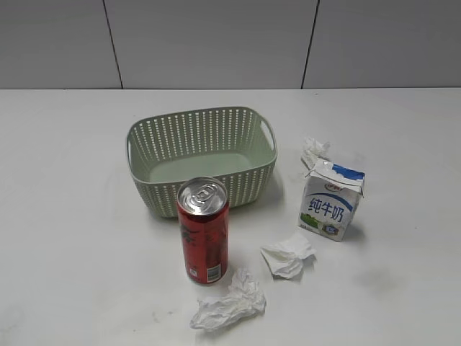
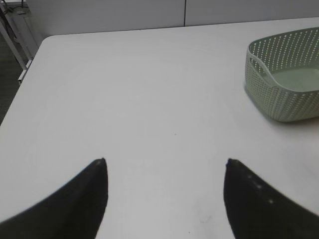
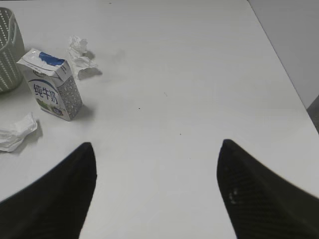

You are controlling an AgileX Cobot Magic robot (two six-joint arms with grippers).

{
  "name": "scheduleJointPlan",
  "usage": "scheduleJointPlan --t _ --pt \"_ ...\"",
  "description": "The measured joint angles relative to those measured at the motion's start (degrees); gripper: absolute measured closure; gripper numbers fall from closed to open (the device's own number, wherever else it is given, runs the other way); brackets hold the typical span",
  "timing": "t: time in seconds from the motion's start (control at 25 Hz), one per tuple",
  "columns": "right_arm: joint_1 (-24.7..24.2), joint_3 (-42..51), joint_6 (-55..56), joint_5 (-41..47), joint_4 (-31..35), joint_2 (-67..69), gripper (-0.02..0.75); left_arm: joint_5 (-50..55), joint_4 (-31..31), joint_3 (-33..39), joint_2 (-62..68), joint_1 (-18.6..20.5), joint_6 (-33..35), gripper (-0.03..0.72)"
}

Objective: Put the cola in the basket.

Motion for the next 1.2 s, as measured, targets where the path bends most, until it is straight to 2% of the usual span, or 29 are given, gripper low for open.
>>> scheduleJointPlan --t 0.72,0.92,1.2 --pt "0.00 0.00 -0.01 0.00 0.00 0.00 0.167 -0.07 0.00 0.00 0.00 0.00 0.00 0.135" --pt "0.00 0.00 -0.01 0.00 0.00 0.00 0.167 -2.81 -0.41 -1.26 0.13 0.00 0.00 0.135" --pt "0.00 0.00 -0.01 0.00 0.00 0.00 0.167 -4.80 -1.54 -4.70 7.49 0.00 0.06 0.135"
